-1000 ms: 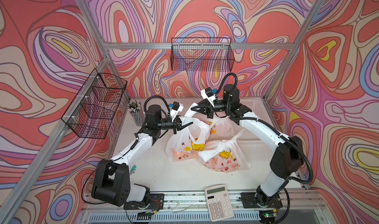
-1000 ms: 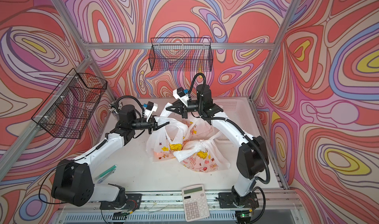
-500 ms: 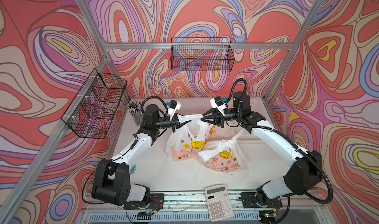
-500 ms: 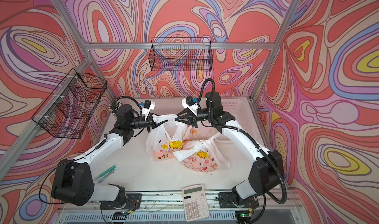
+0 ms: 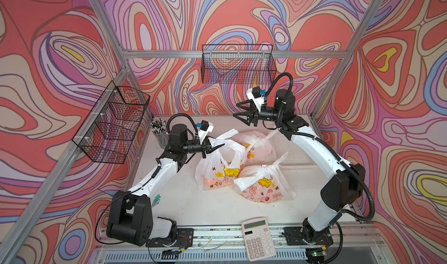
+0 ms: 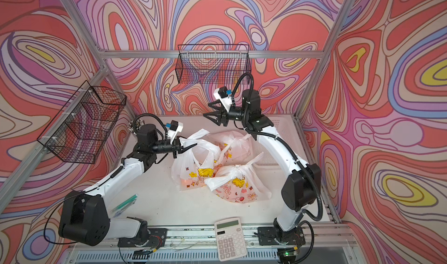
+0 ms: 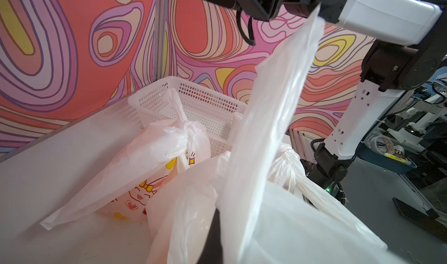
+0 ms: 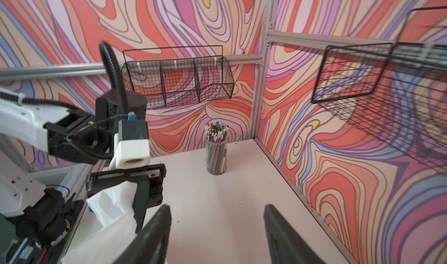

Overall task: Place the oranges into plastic bags & tie knots
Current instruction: Tie the plastic bag at the center of the board.

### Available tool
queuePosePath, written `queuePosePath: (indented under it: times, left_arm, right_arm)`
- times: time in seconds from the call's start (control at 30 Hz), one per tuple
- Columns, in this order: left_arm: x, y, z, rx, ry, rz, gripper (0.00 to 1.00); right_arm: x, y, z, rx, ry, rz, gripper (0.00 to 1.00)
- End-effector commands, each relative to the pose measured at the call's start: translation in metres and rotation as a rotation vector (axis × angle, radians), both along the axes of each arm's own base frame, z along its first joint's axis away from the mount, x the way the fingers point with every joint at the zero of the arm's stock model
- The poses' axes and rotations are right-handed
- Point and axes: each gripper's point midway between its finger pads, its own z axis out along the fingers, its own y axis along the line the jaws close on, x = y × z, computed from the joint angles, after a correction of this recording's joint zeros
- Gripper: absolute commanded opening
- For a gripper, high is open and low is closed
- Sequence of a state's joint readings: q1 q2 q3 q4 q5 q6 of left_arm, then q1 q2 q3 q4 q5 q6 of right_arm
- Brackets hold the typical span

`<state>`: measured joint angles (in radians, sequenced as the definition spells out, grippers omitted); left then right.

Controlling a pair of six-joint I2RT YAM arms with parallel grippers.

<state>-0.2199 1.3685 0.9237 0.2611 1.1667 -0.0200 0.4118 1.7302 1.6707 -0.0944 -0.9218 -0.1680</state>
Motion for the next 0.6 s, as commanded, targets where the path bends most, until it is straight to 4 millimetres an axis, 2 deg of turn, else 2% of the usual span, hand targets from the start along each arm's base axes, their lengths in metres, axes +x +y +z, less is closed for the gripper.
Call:
queuePosePath:
  times: [0.0, 0.1, 0.27, 0.37, 0.57]
  left_arm:
    - [-0.001, 0.002, 0.014, 0.014, -0.065, 0.001, 0.0]
    - [0.0, 0.001, 0.016, 0.014, -0.068, -0.004, 0.0]
    - [-0.001, 0.002, 0.018, 0.02, -0.094, -0.007, 0.0]
    - [-0.003, 0.002, 0.018, 0.032, -0.117, -0.012, 0.0]
    - [-0.006, 0.001, 0.016, 0.081, -0.151, -0.003, 0.0]
  right_arm:
    - [-0.03, 0.017, -0.02, -0.051, 0.016, 0.131, 0.75]
    - [-0.051, 0.023, -0.04, -0.096, 0.043, 0.2, 0.82]
    - [-0.079, 0.026, -0.07, -0.153, 0.107, 0.261, 0.84]
    - [-0.085, 0.027, -0.082, -0.176, 0.132, 0.259, 0.84]
    - [-0.084, 0.033, -0.096, -0.216, 0.17, 0.23, 0.84]
